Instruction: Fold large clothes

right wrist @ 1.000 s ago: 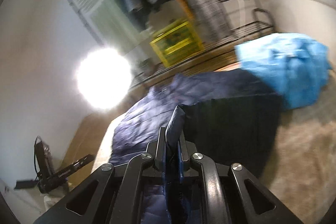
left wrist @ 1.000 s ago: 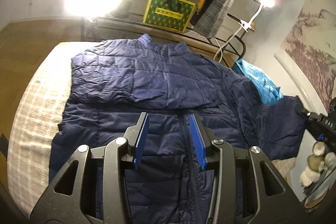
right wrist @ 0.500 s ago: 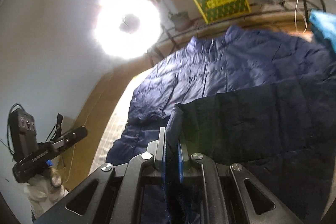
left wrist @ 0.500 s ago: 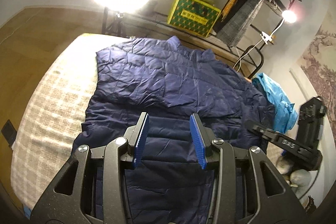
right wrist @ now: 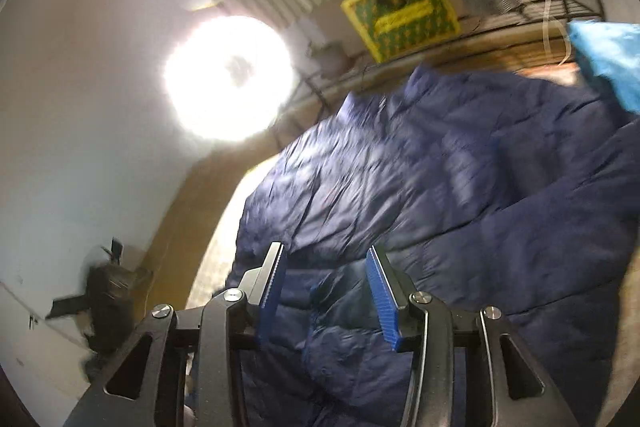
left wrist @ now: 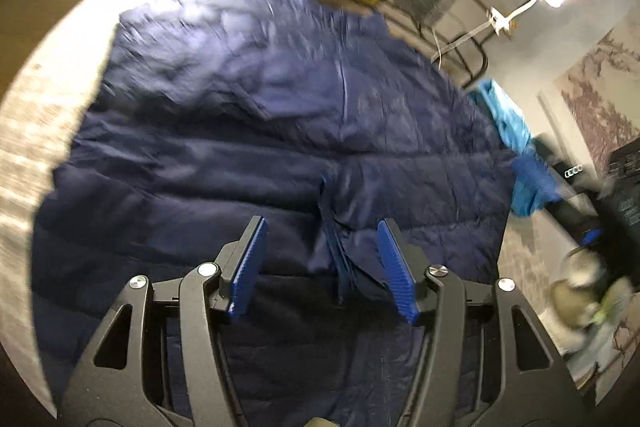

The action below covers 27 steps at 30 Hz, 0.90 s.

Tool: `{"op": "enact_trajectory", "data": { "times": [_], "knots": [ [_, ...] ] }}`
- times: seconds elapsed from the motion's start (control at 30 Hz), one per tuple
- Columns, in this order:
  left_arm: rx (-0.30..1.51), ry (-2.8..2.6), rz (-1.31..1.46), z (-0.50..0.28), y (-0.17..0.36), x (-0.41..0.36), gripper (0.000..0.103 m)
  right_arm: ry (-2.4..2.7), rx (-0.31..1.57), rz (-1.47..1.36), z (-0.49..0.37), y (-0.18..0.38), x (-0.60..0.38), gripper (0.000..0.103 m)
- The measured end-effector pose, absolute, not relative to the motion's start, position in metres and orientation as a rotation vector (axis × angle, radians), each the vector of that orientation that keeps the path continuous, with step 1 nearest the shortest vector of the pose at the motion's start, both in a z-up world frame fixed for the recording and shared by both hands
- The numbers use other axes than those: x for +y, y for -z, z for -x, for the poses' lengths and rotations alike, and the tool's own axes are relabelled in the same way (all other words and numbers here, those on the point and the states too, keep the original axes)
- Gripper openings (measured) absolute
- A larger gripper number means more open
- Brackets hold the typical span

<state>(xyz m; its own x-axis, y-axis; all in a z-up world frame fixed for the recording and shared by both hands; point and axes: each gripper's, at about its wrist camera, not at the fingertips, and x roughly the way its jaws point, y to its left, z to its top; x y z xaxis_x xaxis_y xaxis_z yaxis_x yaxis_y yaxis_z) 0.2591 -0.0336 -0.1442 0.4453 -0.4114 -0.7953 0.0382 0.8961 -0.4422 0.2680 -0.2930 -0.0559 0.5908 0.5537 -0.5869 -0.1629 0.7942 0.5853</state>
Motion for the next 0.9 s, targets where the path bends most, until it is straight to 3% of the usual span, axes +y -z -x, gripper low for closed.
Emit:
{"op": "enact_trajectory", "data": {
  "times": [0.37, 0.4, 0.43, 0.5, 0.9],
  "knots": [
    [1.177, 0.23, 0.352, -0.292, 0.196, -0.073, 0.058, -0.258, 0.738, -0.522, -0.238, 0.028, -0.389, 0.045],
    [1.169, 0.239, 0.345, -0.292, 0.195, -0.075, 0.045, -0.239, 0.74, -0.51, -0.236, 0.03, -0.394, 0.045],
    [1.166, 0.257, 0.333, -0.292, 0.193, -0.079, 0.019, -0.227, 0.743, -0.504, -0.237, 0.031, -0.397, 0.045],
    [1.151, 0.261, 0.287, -0.294, 0.189, -0.087, 0.007, -0.193, 0.754, -0.508, -0.235, 0.035, -0.412, 0.045],
    [0.908, 0.319, 0.2, -0.353, 0.098, -0.102, 0.002, -0.085, 0.788, -0.57, -0.247, 0.058, -0.453, 0.045]
  ]
}}
